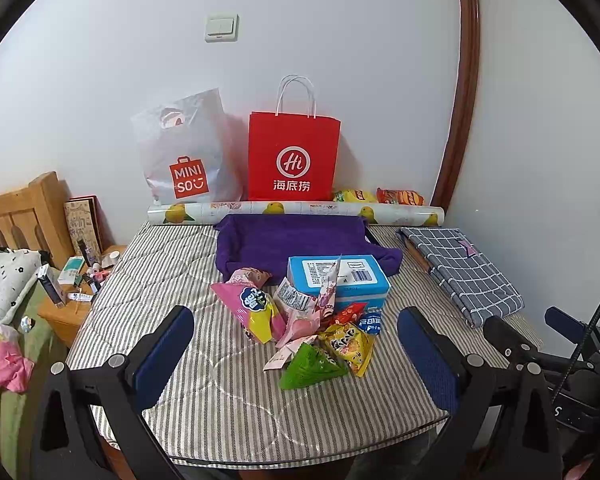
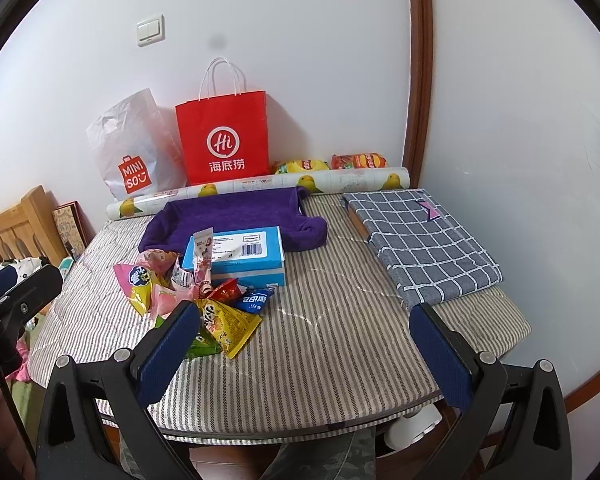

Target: Organize snacks

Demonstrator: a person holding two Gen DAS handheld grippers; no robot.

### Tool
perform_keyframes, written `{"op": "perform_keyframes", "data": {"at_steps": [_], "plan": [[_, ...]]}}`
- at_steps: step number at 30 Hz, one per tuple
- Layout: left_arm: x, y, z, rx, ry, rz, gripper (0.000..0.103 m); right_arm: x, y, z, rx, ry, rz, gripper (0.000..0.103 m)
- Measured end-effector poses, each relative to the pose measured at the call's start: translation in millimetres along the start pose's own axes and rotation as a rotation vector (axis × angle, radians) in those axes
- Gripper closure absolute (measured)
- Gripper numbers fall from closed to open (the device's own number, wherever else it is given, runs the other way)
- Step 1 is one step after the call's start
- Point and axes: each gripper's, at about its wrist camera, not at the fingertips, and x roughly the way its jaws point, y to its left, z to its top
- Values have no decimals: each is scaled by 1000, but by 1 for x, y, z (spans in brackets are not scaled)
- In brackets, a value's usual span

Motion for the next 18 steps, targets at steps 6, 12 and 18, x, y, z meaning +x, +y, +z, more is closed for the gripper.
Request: {"op": "perform_keyframes", "data": {"at_steps": [6,12,18], "plan": [[0,-1,0,3,-1,1,1,-1,2,0,-4,-2,4,0],[-1,-1,0,-3,0,-2,0,-2,6,1,-18,-3,-1,0],[-1,-2,-2,5,-2,-5,0,-5,8,0,-25,-10,5,0]]}}
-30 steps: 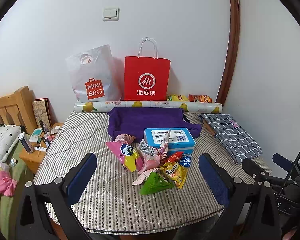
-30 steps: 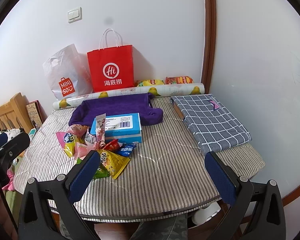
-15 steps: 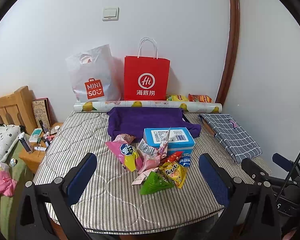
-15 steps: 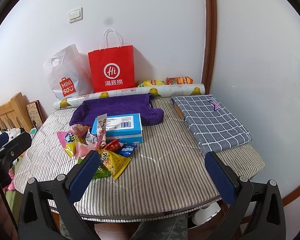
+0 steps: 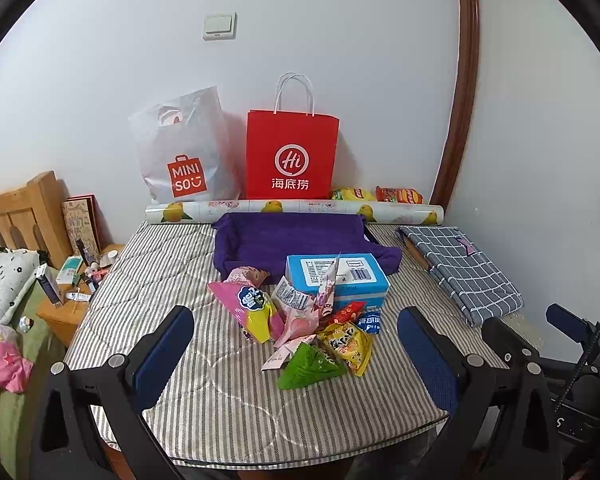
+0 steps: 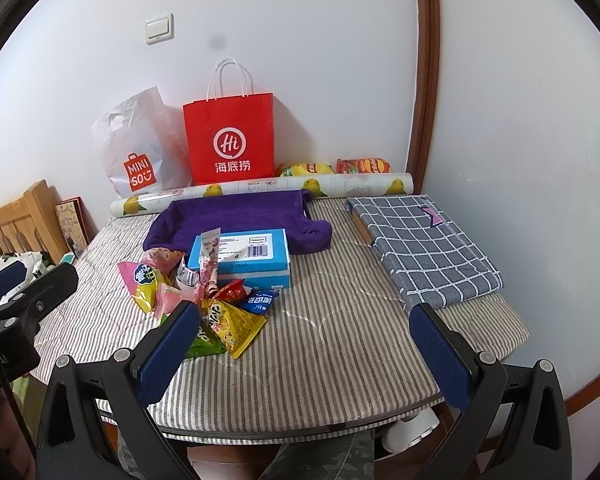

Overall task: Organize snacks
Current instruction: 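Reach the right tool to the blue wafer packet and grasp it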

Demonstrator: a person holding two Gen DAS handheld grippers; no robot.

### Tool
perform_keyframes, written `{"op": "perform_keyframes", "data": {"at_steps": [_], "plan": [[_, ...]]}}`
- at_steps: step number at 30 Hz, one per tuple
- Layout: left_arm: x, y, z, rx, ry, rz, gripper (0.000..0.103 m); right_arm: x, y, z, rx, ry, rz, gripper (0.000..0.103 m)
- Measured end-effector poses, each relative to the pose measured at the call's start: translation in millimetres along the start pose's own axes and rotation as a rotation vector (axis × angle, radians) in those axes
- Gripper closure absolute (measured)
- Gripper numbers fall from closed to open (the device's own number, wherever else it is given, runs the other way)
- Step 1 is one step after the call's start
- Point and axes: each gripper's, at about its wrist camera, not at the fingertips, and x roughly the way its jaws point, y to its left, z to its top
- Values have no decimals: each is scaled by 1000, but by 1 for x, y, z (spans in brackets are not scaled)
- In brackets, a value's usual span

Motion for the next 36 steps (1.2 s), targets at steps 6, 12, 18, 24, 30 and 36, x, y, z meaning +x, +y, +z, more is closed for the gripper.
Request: {"op": "perform_keyframes", "data": {"at_steps": [6,12,18,24,30,36], "plan": [[2,-2,-1,10,-1,-6,0,7,2,-1,-3,15,0,0],[17,0,2,26,11,-7,0,18,4,-2,-4,31,8,0],[47,8,3,9,51,-28,0,37,9,-2,-12,46,5,0],[81,22,2,-2,103,-28,1,69,12,0,-18,78,-15,0],[110,43,-2,-3,143,-14,1,112,20,-7,-38,143,8,0],[142,66,-11,-17,209,6,5,155,26,-16,-6,242,90,3]]}}
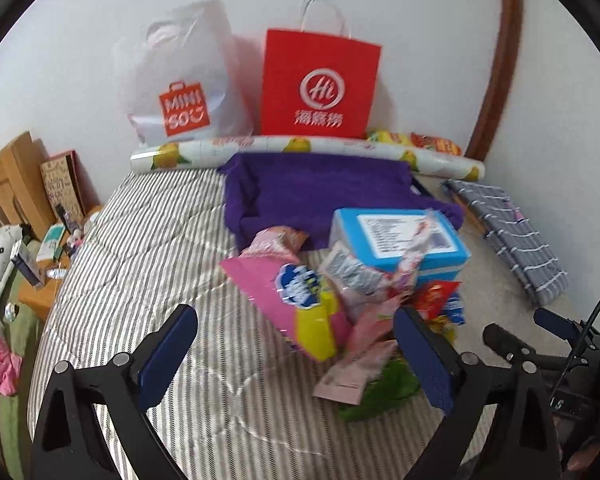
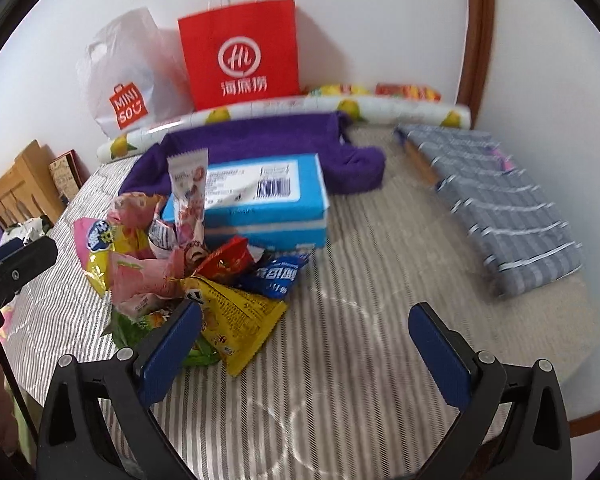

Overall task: Organize snacks
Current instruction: 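Reach the right tool to the blue wafer packet and grasp it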

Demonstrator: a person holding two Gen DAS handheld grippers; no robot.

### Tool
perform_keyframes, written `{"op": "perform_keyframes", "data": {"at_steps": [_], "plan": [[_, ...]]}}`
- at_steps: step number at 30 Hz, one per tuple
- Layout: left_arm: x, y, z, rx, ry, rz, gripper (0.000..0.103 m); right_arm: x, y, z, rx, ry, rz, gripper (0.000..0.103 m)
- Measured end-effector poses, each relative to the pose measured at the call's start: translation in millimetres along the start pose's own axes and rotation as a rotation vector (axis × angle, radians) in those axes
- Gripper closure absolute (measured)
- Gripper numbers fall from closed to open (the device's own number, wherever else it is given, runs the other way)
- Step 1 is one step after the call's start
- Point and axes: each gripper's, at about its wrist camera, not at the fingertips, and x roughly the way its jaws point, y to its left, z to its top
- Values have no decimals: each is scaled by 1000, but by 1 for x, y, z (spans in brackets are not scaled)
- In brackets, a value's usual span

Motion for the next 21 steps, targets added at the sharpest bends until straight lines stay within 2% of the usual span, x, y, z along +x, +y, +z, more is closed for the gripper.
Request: {"op": "perform_keyframes", "data": {"at_steps": [5,11,21], "plan": [[20,20,1,-51,40,-19,5,22,-1,-1,26,40,11,6],[35,36,0,-95,67,-42,5,29,-2,-1,20,37,-13,10],[54,34,5,-79,108,-57,5,44,4,6,20,40,44,13]]}}
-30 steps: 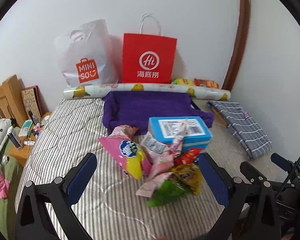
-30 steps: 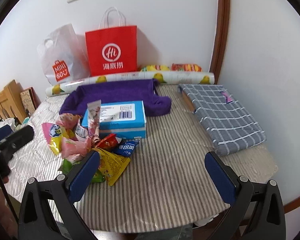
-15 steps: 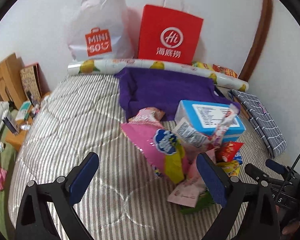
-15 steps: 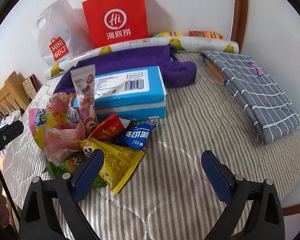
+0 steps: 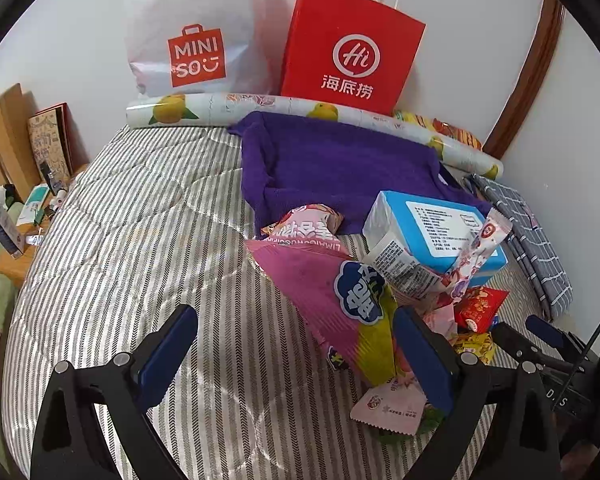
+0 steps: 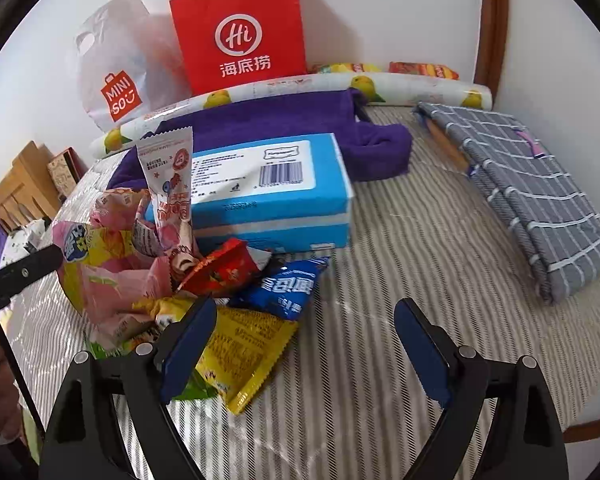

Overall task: Organize snacks
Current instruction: 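Reach the right tool to the blue wafer packet and grasp it, then grasp the pink chip bag with the left tool while right holds wafer packet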

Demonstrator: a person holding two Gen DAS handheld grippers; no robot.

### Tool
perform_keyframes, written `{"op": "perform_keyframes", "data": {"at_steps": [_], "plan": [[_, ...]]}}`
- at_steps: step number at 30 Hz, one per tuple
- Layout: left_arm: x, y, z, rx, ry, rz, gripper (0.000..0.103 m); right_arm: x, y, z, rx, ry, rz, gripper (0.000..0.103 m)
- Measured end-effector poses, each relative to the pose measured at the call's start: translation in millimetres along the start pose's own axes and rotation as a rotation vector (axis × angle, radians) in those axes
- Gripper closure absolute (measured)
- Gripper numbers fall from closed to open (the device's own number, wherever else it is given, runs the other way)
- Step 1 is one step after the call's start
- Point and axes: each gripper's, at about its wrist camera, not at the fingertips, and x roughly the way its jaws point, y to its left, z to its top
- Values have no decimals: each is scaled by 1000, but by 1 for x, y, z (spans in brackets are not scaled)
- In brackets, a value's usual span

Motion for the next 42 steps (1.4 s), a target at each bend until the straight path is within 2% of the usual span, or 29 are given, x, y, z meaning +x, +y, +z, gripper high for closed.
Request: {"op": "perform_keyframes", "data": {"at_steps": [5,11,17,21,23,25,26,27,29,36,39,42], "plan": [[6,9,2,-3,10,-5,5,9,3,6,14,12,49,14],[11,14,5,-29,26,-14,5,17,11,8,-6,11,53,14],[11,13,4,-31,30,-8,5,21,6,7,7,20,84,14],[11,12,2,-38,40,-8,5,37,-1,9,31,53,94,15],[10,12,1,-32,41,-1,5,44,-7,10,46,62,105,20],[9,13,1,-34,41,9,5,46,-10,11,62,57,132,30],[9,14,0,-37,41,11,5,45,-9,11,52,48,120,48],[8,15,0,-40,42,12,5,45,-7,12,36,56,124,58],[6,16,0,-42,38,16,5,44,-6,12,29,68,151,67],[-5,16,0,-34,15,4,5,11,-19,9,11,7,111,80],[-7,12,3,-37,14,-22,5,3,-33,8,21,-2,58,80],[0,2,6,-24,27,-21,5,7,-48,6,60,23,75,80]]}}
